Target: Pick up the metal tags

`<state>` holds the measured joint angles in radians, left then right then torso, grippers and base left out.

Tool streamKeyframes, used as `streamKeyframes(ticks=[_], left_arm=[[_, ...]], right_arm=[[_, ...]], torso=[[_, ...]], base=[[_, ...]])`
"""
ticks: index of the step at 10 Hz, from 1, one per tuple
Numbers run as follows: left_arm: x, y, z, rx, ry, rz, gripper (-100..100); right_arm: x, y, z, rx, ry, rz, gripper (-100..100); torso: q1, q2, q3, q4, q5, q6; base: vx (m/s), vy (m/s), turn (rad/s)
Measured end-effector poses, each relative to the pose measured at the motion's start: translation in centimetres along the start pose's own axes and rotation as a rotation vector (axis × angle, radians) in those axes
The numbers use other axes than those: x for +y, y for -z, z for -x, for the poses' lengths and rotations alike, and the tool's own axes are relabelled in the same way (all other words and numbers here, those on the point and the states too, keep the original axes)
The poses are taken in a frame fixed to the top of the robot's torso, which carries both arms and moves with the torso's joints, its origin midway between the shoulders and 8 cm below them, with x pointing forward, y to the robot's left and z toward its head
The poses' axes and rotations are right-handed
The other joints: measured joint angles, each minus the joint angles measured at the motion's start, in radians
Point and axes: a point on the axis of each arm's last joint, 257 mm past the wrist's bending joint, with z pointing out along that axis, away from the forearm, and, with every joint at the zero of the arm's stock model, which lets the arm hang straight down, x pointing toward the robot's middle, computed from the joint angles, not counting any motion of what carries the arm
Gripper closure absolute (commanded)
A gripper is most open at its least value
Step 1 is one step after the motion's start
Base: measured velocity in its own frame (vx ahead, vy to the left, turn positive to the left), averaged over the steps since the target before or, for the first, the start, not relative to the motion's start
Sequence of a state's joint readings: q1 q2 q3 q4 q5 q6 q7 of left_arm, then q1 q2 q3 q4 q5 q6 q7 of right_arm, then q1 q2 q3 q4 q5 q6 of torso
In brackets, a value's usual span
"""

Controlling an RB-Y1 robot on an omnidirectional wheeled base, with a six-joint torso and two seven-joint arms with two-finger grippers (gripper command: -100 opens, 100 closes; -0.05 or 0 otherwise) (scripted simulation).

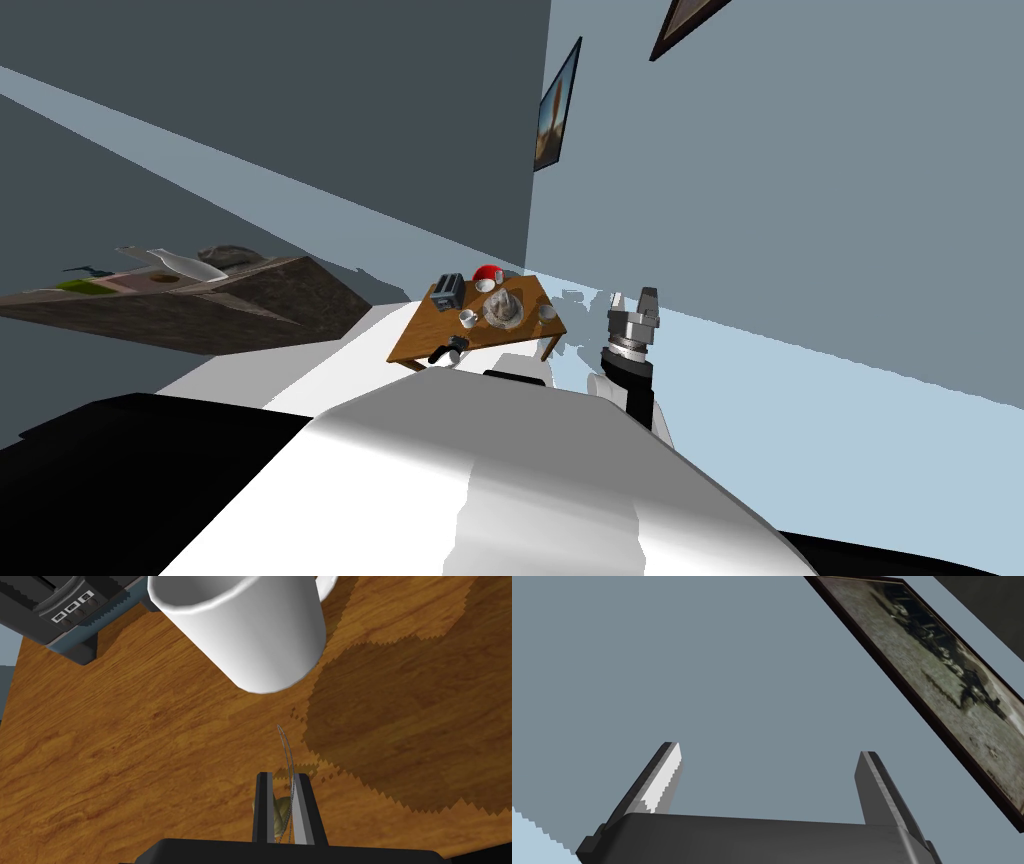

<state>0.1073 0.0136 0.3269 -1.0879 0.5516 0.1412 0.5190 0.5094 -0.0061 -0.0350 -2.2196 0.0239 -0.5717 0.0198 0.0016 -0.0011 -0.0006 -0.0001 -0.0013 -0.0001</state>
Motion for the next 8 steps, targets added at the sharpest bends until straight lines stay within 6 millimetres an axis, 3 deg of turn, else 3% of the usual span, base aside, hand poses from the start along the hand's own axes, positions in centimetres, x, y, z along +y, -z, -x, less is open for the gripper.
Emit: streamKeyframes(ticks=[2, 3, 4, 7, 8], left_arm=[[0.0, 0.0, 0.0, -0.001, 0.000, 0.000, 100], [0.0, 0.0, 0.1, -0.001, -0.001, 0.001, 0], [0.0, 0.0, 0.1, -0.001, -0.001, 0.001, 100], [-1.8, 0.2, -0.1, 0.001, -0.003, -0.003, 100], [-1.8, 0.2, -0.1, -0.001, -0.004, -0.001, 0]], right_arm=[[0.0, 0.0, 0.0, 0.000, 0.000, 0.000, 0], [0.0, 0.0, 0.0, 0.000, 0.000, 0.000, 0], [0.0, 0.0, 0.0, 0.000, 0.000, 0.000, 0], [0.0, 0.0, 0.0, 0.000, 0.000, 0.000, 0], [0.0, 0.0, 0.0, 0.000, 0.000, 0.000, 0]], torso=[[-0.001, 0.001, 0.000, 0.000, 0.000, 0.000], [-0.002, 0.001, 0.001, 0.000, 0.000, 0.000], [-0.002, 0.001, 0.001, 0.001, 0.000, 0.000], [-0.006, 0.005, 0.003, 0.001, -0.001, -0.001], [-0.004, 0.004, 0.003, 0.001, -0.001, -0.001]], base=[[0.000, 0.000, 0.000], [0.000, 0.000, 0.000], [-0.035, -0.073, 0.004], [-0.048, -0.051, 0.009], [-0.005, -0.005, 0.000]])
